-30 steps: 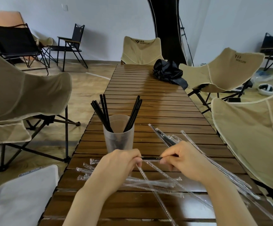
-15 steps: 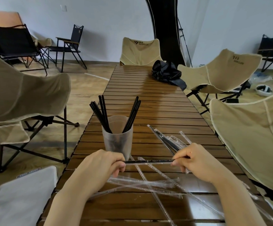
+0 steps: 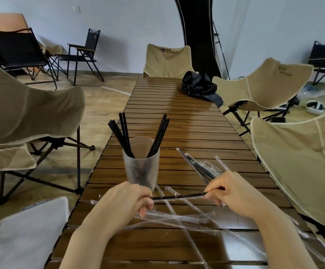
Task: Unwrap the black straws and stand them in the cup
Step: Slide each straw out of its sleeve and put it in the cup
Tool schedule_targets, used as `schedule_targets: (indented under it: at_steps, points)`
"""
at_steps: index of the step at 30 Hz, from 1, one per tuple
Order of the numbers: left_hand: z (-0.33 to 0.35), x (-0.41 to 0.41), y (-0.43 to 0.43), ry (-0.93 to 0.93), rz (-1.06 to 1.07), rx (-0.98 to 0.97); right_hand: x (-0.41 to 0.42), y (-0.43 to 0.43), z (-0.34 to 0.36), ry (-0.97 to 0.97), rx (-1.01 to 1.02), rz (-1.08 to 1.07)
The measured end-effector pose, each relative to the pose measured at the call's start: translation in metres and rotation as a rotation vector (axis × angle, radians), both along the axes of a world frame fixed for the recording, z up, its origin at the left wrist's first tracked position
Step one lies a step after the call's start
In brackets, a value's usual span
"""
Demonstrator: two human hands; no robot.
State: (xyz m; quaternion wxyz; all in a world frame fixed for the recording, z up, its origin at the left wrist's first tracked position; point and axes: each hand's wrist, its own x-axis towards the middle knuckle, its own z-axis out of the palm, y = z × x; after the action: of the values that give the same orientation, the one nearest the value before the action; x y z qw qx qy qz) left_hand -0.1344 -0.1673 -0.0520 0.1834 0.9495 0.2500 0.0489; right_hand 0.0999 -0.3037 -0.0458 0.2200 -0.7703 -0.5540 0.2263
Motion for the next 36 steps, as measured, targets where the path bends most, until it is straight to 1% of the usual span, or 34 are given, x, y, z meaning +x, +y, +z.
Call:
schedule_targets:
  at_steps: [7,13,15,18,21,24,27,31,36]
  points:
    - [0.000,0.003,-0.001,-0.001,-0.024,-0.020,-0.006,0.003,0.002,0.036,0.018,0.020]
    - [-0.004,0.006,-0.003,-0.010,-0.026,-0.005,-0.008,0.006,-0.002,0.014,-0.015,0.050]
    - [-0.002,0.005,-0.005,-0.044,-0.021,-0.012,-0.006,0.004,-0.002,0.029,-0.004,0.044]
    - [0.006,0.004,-0.003,-0.160,0.014,-0.103,0.001,-0.001,-0.001,0.039,0.042,0.016]
    - [0.008,-0.002,0.001,-0.214,0.052,-0.073,0.010,-0.009,0.000,0.021,0.058,-0.019]
    - [0.005,-0.008,0.004,-0.176,0.060,-0.056,0.014,-0.015,0.001,0.005,0.052,-0.029]
    - [0.003,-0.007,0.006,-0.136,0.058,-0.062,0.013,-0.013,0.003,0.033,0.060,-0.033]
    - [-0.001,-0.005,0.008,-0.136,0.061,-0.014,0.013,-0.011,0.001,0.045,0.071,-0.041]
    - [-0.005,0.002,0.003,-0.074,0.019,0.020,0.013,-0.009,-0.002,0.070,0.058,-0.032]
